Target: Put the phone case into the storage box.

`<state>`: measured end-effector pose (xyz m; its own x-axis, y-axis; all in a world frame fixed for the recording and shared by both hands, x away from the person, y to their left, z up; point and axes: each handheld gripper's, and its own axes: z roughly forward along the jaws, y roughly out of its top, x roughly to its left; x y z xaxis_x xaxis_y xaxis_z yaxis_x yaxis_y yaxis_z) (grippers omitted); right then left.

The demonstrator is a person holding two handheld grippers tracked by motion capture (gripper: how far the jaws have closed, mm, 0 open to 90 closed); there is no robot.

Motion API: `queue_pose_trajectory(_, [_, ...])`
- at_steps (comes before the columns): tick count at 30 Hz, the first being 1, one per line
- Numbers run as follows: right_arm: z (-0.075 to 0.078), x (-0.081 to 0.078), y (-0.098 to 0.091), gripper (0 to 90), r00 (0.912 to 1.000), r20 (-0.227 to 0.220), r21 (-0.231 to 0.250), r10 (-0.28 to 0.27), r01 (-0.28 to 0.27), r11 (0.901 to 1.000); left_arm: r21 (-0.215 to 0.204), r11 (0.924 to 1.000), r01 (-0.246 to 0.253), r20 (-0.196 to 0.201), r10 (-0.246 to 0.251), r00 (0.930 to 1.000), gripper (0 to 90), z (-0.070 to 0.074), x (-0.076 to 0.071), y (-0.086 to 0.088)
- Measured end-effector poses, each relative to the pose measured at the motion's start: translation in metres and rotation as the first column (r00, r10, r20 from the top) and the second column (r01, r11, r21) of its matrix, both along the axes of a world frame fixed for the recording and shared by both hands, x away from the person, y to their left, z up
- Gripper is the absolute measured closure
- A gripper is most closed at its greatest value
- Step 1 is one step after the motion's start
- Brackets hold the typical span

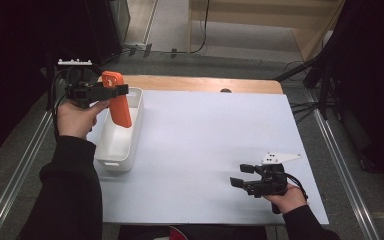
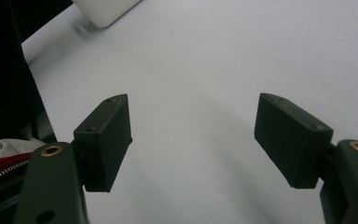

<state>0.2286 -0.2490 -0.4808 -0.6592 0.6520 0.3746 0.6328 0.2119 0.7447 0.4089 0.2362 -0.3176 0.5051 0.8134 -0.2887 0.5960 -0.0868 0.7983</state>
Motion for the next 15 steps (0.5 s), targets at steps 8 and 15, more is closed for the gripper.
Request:
queue_pose_trajectory(8, [0.0,0.0,0.001,26.2,1.0,0.004,0.0,0.002,-0.002,1.0,0.057,0.9977,-0.036,0.012,0.035,0.9993,15.7,0.009,0.015,-0.011])
queue_pose_trajectory(15, [0.001,0.0,0.003,26.2,0.9998,0.014,0.006,0.012,-0.012,0.9999,0.106,0.9932,-0.048,0.049,0.043,0.9979,15.7,0.017,0.023,-0.02])
